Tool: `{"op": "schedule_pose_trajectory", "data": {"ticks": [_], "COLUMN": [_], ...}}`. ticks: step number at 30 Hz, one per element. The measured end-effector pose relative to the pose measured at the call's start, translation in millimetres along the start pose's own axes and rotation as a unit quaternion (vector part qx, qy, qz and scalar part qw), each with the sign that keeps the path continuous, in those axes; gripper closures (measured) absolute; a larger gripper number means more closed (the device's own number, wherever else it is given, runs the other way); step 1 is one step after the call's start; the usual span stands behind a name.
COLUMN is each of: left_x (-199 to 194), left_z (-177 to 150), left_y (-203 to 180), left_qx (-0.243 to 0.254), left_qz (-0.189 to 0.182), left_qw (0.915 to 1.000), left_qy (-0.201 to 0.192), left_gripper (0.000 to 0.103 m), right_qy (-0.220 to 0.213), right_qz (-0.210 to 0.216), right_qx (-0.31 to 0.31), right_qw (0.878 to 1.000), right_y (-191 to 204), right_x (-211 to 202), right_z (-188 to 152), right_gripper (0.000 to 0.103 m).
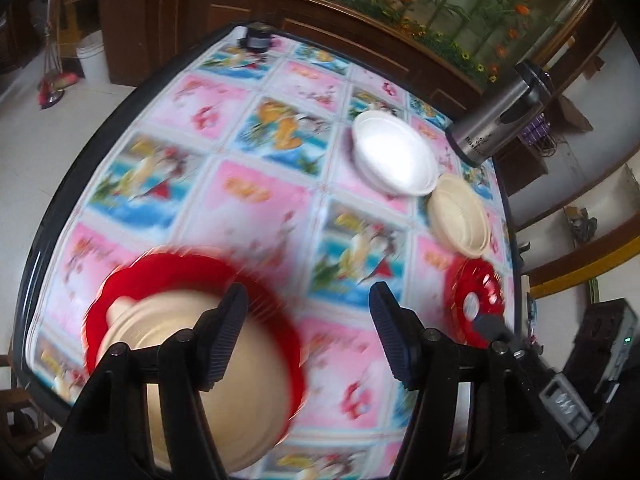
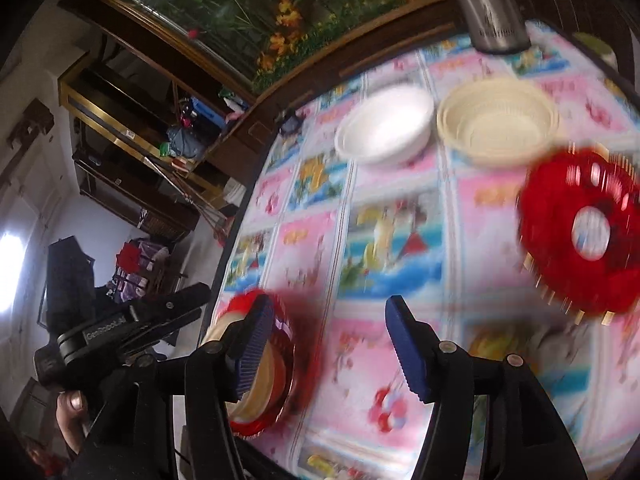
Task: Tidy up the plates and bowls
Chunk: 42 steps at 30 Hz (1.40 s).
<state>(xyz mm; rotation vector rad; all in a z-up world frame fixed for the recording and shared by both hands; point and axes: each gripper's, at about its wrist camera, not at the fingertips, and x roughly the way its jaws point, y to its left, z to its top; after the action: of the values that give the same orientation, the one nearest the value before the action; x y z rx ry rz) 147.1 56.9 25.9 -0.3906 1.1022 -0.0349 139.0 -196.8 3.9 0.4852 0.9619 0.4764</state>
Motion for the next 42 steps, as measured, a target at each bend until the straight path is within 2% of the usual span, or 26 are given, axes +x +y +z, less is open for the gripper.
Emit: {"op": "schedule_pose_trajectory", "data": {"ticks": [3,7,13,18,20,22,25,26,27,28,29,31,42], "left_x": [17,51,116,151,164,176,193,197,202,207,210,212,143], "left_z": [27,64,99,119,123,124,123,123,122,120,119,117,91], "left_y": [-21,-48,-64,-69,-68,-68,-65,-64,-62,-59,-57,-56,-57], "left_qx": [-0.011,-0.010,-0.028,-0.045,-0.051,-0.051,-0.056,-0.056,-0.055,-0.051,-0.049,-0.037,-0.011], "left_qz": [0.001,0.029,0.052,0.063,0.070,0.073,0.082,0.082,0.085,0.093,0.094,0.086,0.072], "left_qw": [0.9999,0.9995,0.9973,0.9961,0.9950,0.9944,0.9925,0.9922,0.9916,0.9901,0.9894,0.9902,0.9947], "left_qy": [0.013,0.010,0.044,0.042,0.049,0.057,0.071,0.076,0.081,0.092,0.100,0.104,0.073], "left_gripper": [0.041,0.041,0.041,0.041,0.041,0.041,0.041,0.047,0.054,0.073,0.081,0.088,0.089], "right_qy": [-0.009,-0.009,0.029,0.070,0.091,0.107,0.129,0.137,0.140,0.142,0.146,0.152,0.128], "right_qz": [-0.004,-0.036,-0.080,-0.123,-0.145,-0.156,-0.169,-0.173,-0.172,-0.172,-0.174,-0.161,-0.136], "right_qx": [0.004,0.000,-0.007,-0.064,-0.080,-0.093,-0.103,-0.101,-0.099,-0.096,-0.091,-0.074,-0.066], "right_qw": [1.000,0.999,0.996,0.988,0.982,0.978,0.972,0.970,0.970,0.970,0.970,0.972,0.980], "right_y": [-10,-24,-55,-65,-70,-74,-77,-79,-80,-81,-83,-86,-53], "right_x": [-7,5,70,124,147,162,183,190,193,196,198,196,149], "right_z": [49,111,189,221,227,229,225,224,223,221,219,215,193], "right_gripper": [0.042,0.042,0.042,0.045,0.047,0.058,0.063,0.066,0.077,0.091,0.093,0.095,0.095]}}
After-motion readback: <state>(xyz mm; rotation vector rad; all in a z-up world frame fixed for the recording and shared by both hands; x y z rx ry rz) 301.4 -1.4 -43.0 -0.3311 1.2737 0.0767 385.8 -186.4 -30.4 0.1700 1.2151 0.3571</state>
